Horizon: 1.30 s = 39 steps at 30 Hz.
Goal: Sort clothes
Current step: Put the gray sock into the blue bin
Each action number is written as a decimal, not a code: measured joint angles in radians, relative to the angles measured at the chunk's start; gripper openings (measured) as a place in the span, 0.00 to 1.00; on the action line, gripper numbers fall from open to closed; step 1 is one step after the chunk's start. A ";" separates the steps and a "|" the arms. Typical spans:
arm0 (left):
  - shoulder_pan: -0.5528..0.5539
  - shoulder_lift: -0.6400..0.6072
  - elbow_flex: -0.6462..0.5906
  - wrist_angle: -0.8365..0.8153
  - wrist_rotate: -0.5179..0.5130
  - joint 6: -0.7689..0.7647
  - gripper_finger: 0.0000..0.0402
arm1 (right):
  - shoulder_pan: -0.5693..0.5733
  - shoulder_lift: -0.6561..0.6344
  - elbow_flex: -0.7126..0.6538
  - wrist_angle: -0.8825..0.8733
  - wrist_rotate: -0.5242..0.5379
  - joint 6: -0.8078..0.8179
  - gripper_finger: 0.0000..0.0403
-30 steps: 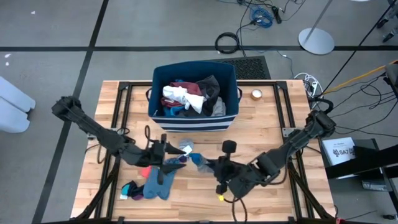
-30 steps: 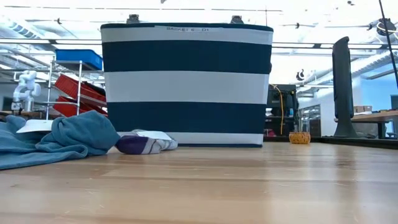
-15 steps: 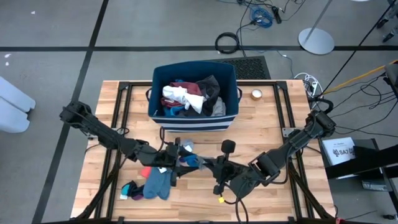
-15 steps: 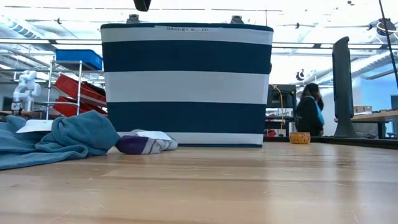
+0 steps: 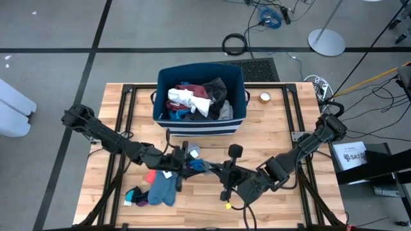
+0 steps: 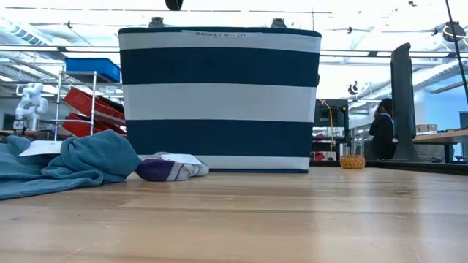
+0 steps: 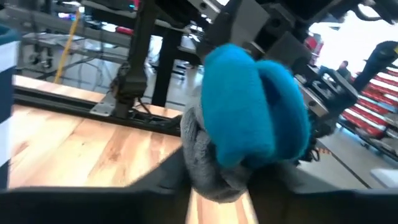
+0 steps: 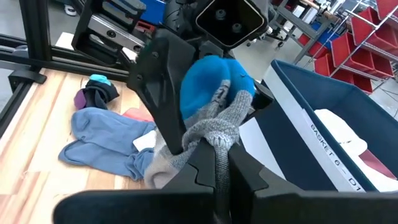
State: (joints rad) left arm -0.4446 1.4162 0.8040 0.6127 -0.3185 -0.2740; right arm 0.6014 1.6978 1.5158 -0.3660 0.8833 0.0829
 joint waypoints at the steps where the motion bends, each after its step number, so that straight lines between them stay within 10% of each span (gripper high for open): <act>1: 0.000 0.000 0.000 0.000 0.016 0.009 0.24 | -0.001 0.000 0.000 0.001 0.000 0.002 0.01; 4: 0.000 0.000 0.000 -0.003 0.038 0.042 0.06 | -0.004 0.000 0.000 -0.001 -0.004 0.003 0.02; 22: 0.032 -0.054 0.004 -0.051 -0.001 0.134 0.06 | 0.105 -0.136 0.002 -0.235 0.004 0.084 0.47; 32: 0.280 -0.292 0.216 -0.516 -0.052 0.432 0.06 | 0.233 -0.263 -0.150 -0.475 0.131 0.449 0.51; 39: 0.582 -0.257 0.477 -0.959 0.041 0.463 0.06 | 0.179 -0.332 -0.469 -0.133 0.072 0.501 0.45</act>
State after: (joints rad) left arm 0.1377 1.1594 1.2807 -0.3463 -0.2780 0.1890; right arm 0.7802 1.3657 1.0471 -0.4987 0.9549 0.5843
